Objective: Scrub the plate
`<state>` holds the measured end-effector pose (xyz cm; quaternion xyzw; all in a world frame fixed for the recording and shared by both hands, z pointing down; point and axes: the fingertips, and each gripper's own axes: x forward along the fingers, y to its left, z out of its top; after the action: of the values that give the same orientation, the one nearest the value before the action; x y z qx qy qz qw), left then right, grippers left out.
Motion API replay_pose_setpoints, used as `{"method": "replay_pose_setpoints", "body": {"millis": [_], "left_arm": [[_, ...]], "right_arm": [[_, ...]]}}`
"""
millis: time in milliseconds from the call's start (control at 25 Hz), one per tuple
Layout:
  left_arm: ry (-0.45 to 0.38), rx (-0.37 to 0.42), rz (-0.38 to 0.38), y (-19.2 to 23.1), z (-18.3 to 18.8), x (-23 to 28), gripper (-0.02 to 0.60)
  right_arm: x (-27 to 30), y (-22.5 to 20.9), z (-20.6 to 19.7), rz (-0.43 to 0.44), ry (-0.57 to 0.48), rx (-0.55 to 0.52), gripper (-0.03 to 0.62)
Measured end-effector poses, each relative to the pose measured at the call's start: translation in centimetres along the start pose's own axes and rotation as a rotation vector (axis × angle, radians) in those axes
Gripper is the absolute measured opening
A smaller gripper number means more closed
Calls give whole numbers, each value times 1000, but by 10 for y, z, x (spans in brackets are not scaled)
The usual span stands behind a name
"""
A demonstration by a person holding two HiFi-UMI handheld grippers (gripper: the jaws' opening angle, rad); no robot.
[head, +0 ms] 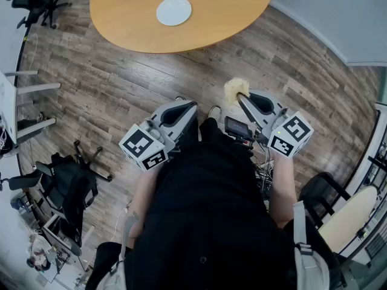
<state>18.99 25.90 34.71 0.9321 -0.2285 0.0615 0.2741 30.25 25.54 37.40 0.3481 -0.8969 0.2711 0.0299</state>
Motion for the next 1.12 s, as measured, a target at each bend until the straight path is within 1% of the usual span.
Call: {"method": "replay_pose_setpoints", "body": {"millis": [240,360,480,680,880,1120], "left_arm": [[6,-9,21,-2,-11,-6,12],[5,-16,30,2,-16,-13,12],[-3,-23,17,6,-17,-20,12],[-26,-11,-19,18,-6,-35,12],[-53,4,-32,48,6,-68,12],[-72,8,-26,102,32,-116,12]], "right_arm": [[0,-2,-10,5,-6,38,28],[7,5,-15,13,10,35,28],[16,16,-19,15,25,25,28],[35,27,-14,-14,22,22,28],[71,47,-1,-33,22,1,29],[135,69,16,-54,13,-11,29]]}}
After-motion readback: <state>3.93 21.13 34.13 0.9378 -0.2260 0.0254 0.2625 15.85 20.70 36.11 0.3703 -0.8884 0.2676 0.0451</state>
